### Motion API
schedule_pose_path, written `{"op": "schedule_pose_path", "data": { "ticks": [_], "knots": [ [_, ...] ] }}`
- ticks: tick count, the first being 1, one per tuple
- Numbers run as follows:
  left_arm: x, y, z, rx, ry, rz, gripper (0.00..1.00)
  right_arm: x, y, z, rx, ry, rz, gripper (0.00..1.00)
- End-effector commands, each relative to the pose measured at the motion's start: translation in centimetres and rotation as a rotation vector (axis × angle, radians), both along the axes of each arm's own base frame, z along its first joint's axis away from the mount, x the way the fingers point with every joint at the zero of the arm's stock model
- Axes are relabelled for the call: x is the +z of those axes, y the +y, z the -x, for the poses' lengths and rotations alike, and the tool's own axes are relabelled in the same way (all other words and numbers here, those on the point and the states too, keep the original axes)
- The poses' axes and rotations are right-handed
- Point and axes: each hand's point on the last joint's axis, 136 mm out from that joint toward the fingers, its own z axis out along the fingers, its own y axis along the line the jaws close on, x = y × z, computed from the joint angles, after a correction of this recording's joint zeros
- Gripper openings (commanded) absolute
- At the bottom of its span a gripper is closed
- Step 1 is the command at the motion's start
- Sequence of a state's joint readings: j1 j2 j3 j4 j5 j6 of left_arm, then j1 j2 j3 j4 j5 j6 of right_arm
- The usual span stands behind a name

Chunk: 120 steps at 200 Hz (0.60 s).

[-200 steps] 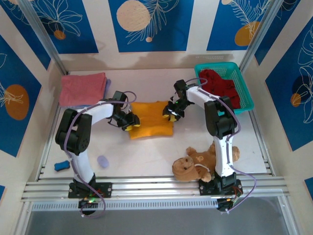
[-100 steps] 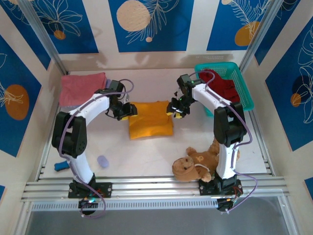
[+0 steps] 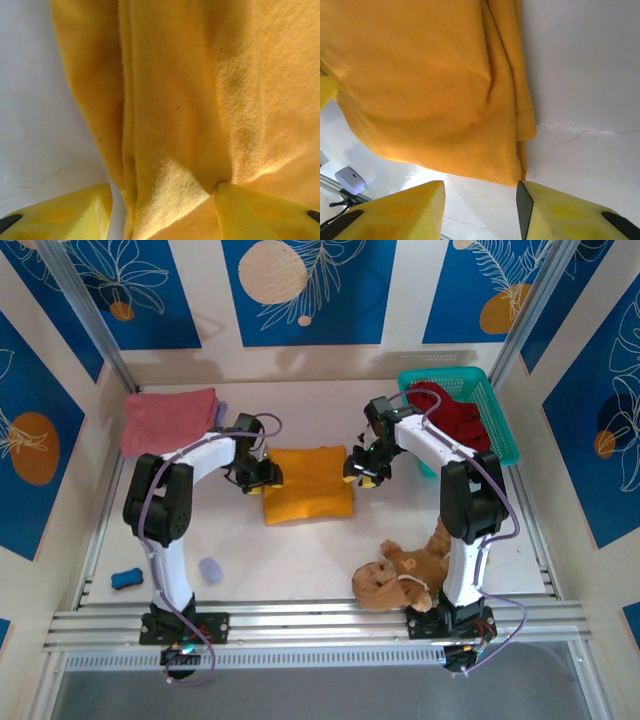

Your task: Fold and stack the t-shirts

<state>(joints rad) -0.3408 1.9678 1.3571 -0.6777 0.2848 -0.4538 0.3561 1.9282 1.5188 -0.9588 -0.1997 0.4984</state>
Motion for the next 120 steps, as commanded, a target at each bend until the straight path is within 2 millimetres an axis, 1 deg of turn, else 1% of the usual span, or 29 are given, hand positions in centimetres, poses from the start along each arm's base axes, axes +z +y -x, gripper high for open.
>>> {"op": "schedule_pose_path", "data": {
  "ticks": [1, 12, 28, 38, 50, 66, 76, 81, 93, 98, 108, 120],
  "knots": [
    [-0.5, -0.7, -0.1, -0.041, 0.003, -0.052, 0.56, 1.7, -0.2, 0.7, 0.010, -0.013, -0.042, 0.44],
    [-1.0, -0.8, 0.1, -0.065, 0.011, -0.094, 0.56, 2.0, -0.5, 0.6, 0.004, -0.016, -0.049, 0.44],
    [-1.8, -1.6, 0.8, -0.125, 0.029, -0.146, 0.52, 2.3, -1.0, 0.6, -0.005, -0.019, -0.053, 0.44],
    [-2.5, -1.8, 1.4, -0.167, 0.038, -0.206, 0.48, 2.5, -1.4, 0.7, -0.007, -0.026, -0.049, 0.44],
    [-3.4, -1.6, 1.9, -0.201, 0.054, -0.274, 0.43, 2.8, -1.8, 0.8, -0.010, -0.030, -0.047, 0.44],
    [-4.4, -1.5, 2.3, -0.218, 0.069, -0.306, 0.35, 3.1, -2.3, 1.2, -0.014, -0.034, -0.044, 0.44],
    [-5.0, -1.7, 2.3, -0.214, 0.070, -0.282, 0.25, 3.3, -2.5, 1.4, -0.017, -0.037, -0.046, 0.44],
    [-5.2, -2.0, 2.3, -0.214, 0.069, -0.261, 0.18, 3.4, -2.6, 1.4, -0.018, -0.039, -0.048, 0.44],
    [-5.3, -2.6, 2.1, -0.207, 0.062, -0.207, 0.04, 3.6, -2.8, 1.7, -0.021, -0.041, -0.053, 0.44],
    [-5.3, -2.8, 1.9, -0.205, 0.061, -0.185, 0.00, 3.8, -2.9, 1.8, -0.024, -0.042, -0.055, 0.44],
    [-4.9, -2.8, 1.5, -0.201, 0.055, -0.166, 0.00, 4.1, -2.7, 2.2, -0.022, -0.046, -0.066, 0.44],
    [-3.9, -2.2, 0.6, -0.204, 0.032, -0.183, 0.00, 4.6, -2.7, 2.5, -0.025, -0.055, -0.081, 0.44]
  ]
}}
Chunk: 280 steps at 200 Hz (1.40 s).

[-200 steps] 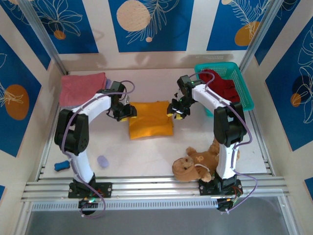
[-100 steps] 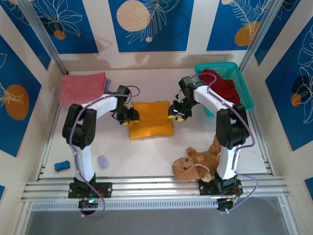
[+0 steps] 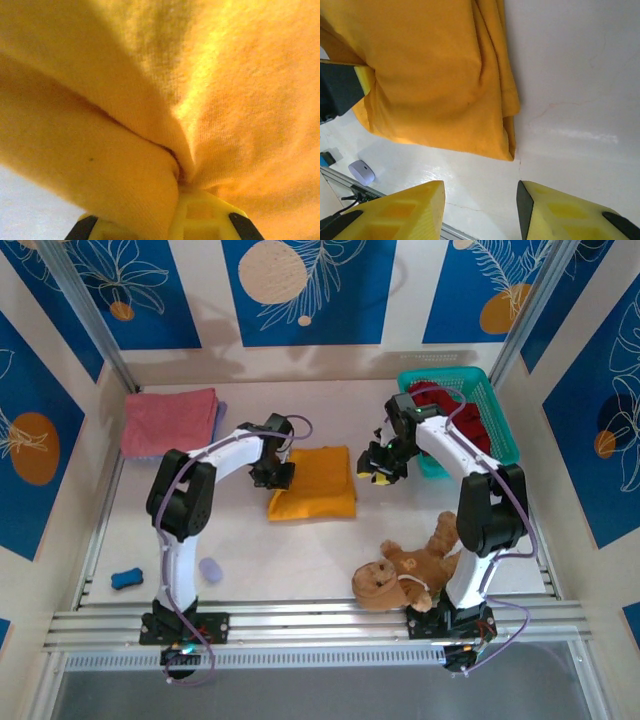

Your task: Fold and stack the t-shirts

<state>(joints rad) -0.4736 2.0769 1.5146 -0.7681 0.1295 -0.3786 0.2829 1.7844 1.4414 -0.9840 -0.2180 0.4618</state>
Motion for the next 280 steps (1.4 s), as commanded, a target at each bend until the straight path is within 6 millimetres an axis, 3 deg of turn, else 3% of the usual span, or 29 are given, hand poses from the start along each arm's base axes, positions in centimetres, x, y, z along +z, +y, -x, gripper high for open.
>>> {"op": "schedule_pose_path", "data": {
  "ticks": [1, 60, 144, 238, 280],
  "knots": [
    [-2.9, 1.1, 0.9, -0.023, 0.072, -0.031, 0.00, 1.6, 0.3, 1.4, 0.015, -0.007, -0.052, 0.44],
    [4.8, 7.1, -3.3, -0.188, -0.134, -0.375, 0.00, 1.7, 0.3, 2.5, 0.011, -0.008, -0.069, 0.44],
    [12.2, 12.0, -7.5, -0.374, -0.357, -0.760, 0.00, 2.4, 0.7, 2.5, 0.037, -0.023, -0.072, 0.44],
    [18.7, 12.7, -10.9, -0.448, -0.532, -0.921, 0.00, 2.7, 0.5, 2.8, 0.050, -0.027, -0.058, 0.45],
    [21.3, 12.8, -11.5, -0.457, -0.566, -0.951, 0.00, 3.3, 0.5, 2.4, 0.045, -0.041, -0.057, 0.45]
  ]
}}
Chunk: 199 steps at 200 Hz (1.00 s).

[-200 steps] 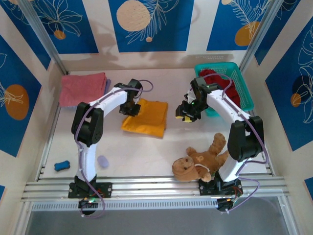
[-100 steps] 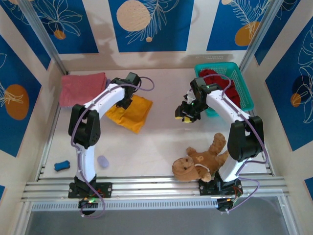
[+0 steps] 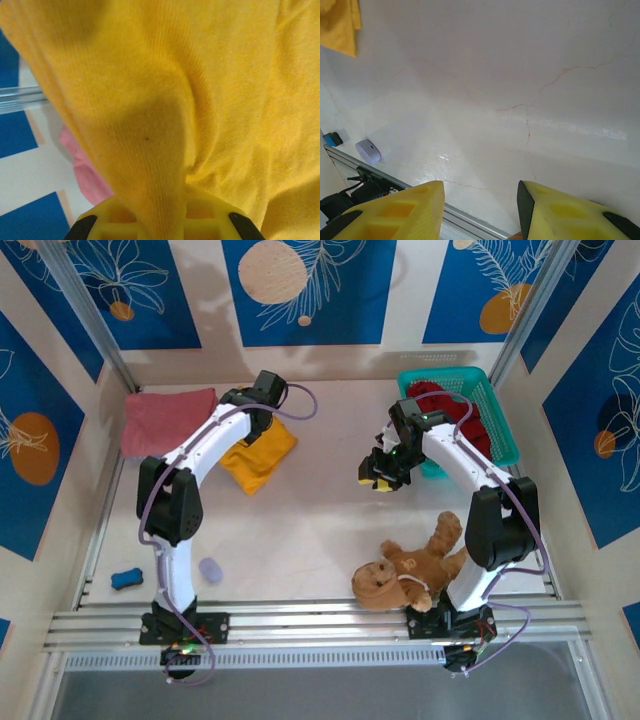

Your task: Fold and stack the t-shirts

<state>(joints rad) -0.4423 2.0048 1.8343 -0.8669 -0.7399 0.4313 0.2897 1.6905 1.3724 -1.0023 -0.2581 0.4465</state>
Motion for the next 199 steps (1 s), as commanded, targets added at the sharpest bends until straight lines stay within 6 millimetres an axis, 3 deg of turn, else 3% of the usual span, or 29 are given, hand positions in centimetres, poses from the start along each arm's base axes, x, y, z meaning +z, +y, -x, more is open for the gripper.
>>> {"op": "schedule_pose_path", "data": {
  "ticks": [1, 107, 199],
  "knots": [
    [5.1, 1.1, -0.7, 0.001, -0.100, -0.026, 0.00, 1.9, 0.4, -0.1, 0.017, -0.039, -0.017, 0.45],
    [11.6, 1.8, -2.0, -0.001, -0.184, -0.016, 0.00, 2.8, 0.4, -0.7, 0.023, -0.071, -0.027, 0.46],
    [16.3, 5.9, -1.5, 0.151, -0.324, 0.107, 0.00, 3.3, 0.2, -1.2, 0.032, -0.077, -0.028, 0.47]
  ]
}}
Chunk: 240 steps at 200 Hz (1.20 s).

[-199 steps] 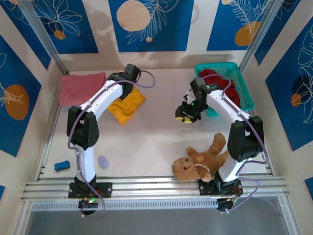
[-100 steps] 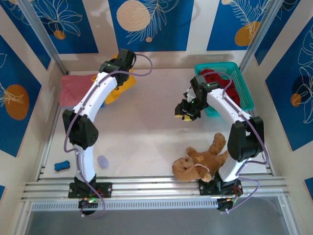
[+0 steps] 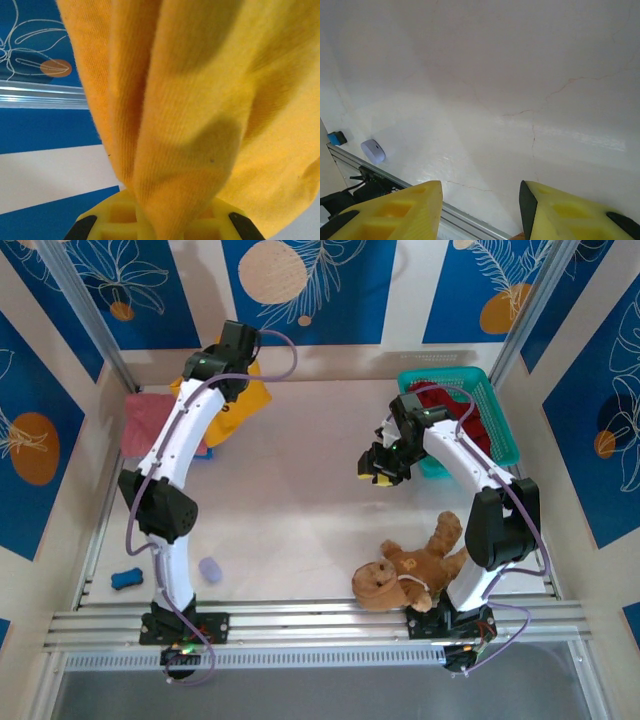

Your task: Fold and stack the t-shirts

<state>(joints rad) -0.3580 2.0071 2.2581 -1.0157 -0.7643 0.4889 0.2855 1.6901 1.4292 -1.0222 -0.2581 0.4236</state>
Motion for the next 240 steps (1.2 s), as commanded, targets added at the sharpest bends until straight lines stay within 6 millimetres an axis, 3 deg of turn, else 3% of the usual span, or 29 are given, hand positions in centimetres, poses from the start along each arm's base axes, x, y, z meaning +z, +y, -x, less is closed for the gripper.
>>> {"op": "schedule_pose_path", "data": {
  "ticks": [1, 69, 170, 240],
  "knots": [
    [2.9, 2.2, 0.8, 0.087, -0.091, 0.066, 0.00, 1.8, 0.1, -0.3, 0.018, -0.029, -0.018, 0.47],
    [3.0, 5.2, 1.5, 0.180, -0.100, 0.241, 0.00, 2.3, 0.2, -0.5, 0.016, -0.038, -0.017, 0.46],
    [2.4, 5.1, 0.9, 0.233, -0.122, 0.374, 0.00, 2.2, 0.4, -0.5, 0.019, -0.033, -0.008, 0.46],
    [-1.0, 6.4, 0.5, 0.347, -0.064, 0.468, 0.00, 2.5, 0.4, -0.8, 0.019, -0.034, -0.009, 0.46]
  ]
}}
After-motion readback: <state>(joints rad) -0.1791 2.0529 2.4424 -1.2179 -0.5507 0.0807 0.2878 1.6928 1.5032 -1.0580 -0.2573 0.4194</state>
